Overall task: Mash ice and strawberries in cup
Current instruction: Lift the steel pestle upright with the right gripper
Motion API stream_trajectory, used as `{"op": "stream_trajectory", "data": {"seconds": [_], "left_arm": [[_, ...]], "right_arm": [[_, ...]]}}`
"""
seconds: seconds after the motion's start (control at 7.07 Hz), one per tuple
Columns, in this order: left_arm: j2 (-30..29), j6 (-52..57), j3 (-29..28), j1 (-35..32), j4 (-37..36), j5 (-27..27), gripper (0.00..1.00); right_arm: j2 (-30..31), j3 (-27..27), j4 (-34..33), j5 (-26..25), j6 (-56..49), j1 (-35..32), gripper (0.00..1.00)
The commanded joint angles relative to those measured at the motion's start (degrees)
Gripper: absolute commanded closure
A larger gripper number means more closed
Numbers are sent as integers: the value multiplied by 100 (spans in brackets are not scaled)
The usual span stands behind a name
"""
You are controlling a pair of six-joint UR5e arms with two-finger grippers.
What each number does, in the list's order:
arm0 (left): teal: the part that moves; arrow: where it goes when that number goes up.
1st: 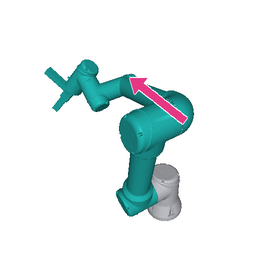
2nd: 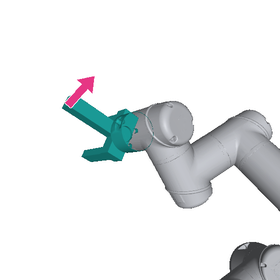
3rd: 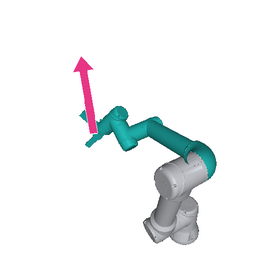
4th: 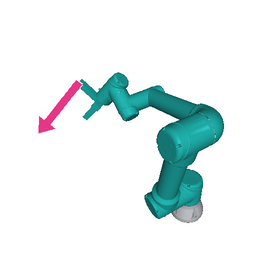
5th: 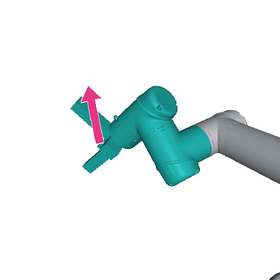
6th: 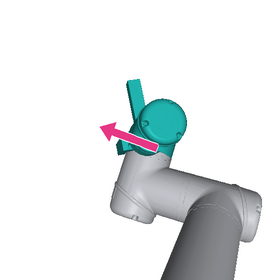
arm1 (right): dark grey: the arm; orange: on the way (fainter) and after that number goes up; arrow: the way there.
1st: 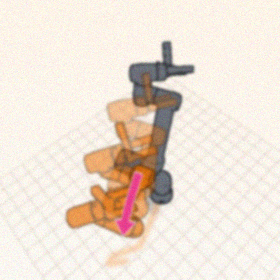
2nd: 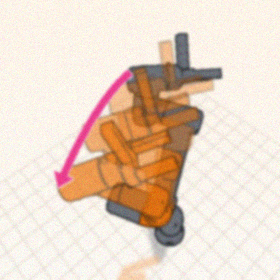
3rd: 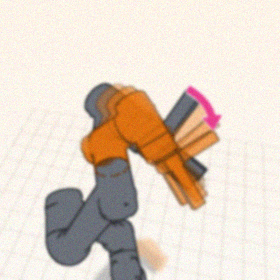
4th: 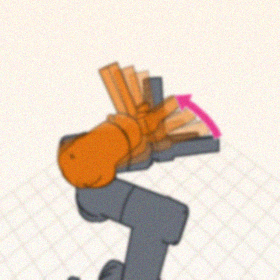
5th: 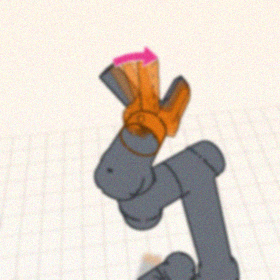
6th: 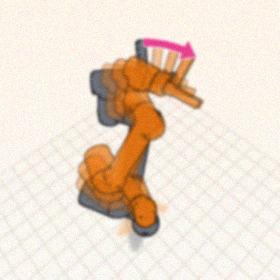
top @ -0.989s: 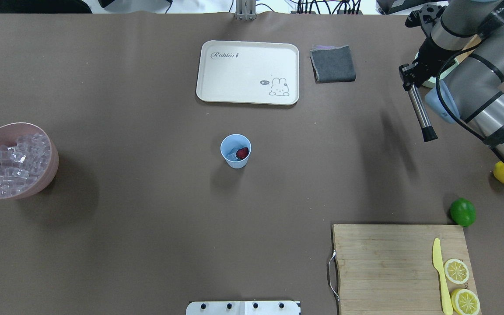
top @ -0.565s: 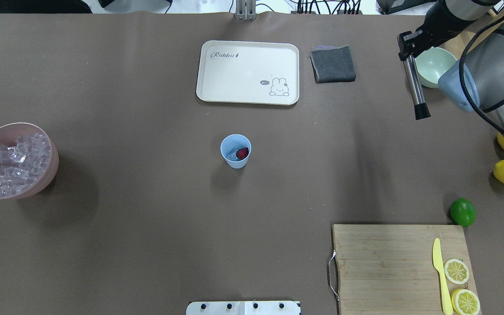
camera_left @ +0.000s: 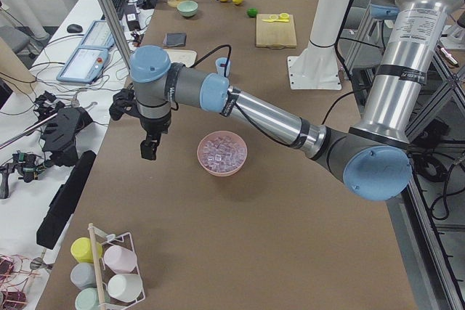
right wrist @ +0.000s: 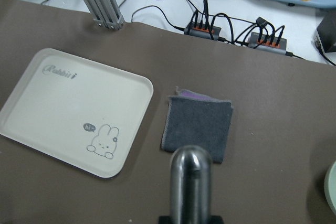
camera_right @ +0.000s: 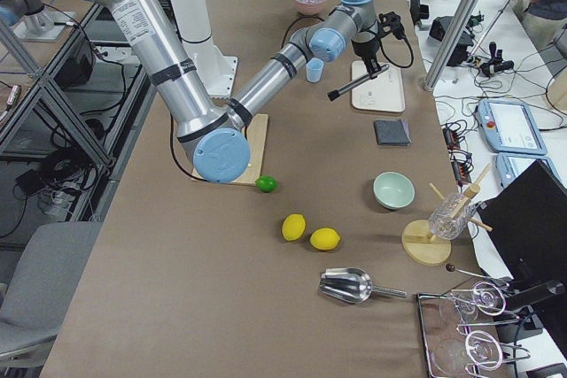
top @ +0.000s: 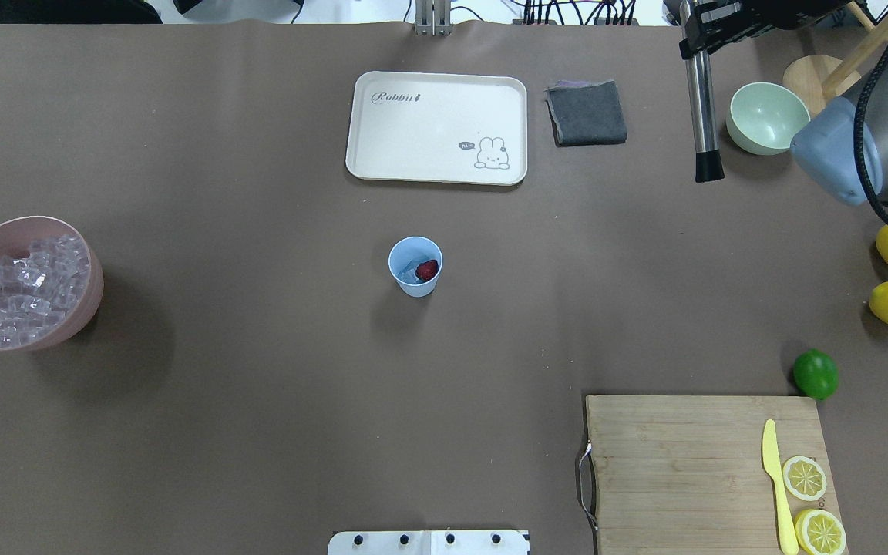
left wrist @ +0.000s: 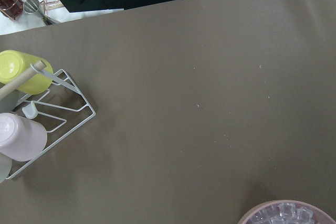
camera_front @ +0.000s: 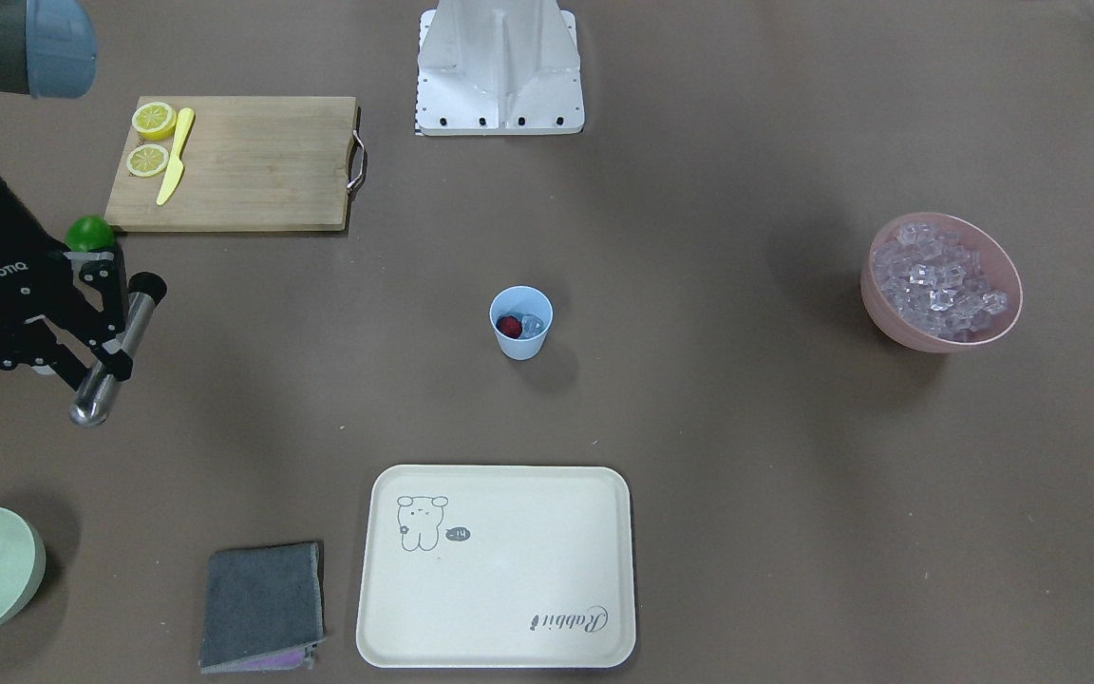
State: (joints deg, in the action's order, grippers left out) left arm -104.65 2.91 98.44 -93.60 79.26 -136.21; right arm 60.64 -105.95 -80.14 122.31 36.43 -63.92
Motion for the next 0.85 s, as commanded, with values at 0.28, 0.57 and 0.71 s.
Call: {"op": "stream_trajectory", "data": {"seconds": [0.28, 0.57, 0.71], "left_arm": [[120, -1, -167, -9, 37, -2, 3], [129, 8, -247, -9, 37, -2, 3], [181, -1, -273, -9, 46, -19, 3]], "right_arm": [[9, -450, 930, -1011, 593, 343, 100], [-17, -637, 1191, -1645, 898, 659, 100], [26, -646, 1646, -2040, 918, 827, 100]]}}
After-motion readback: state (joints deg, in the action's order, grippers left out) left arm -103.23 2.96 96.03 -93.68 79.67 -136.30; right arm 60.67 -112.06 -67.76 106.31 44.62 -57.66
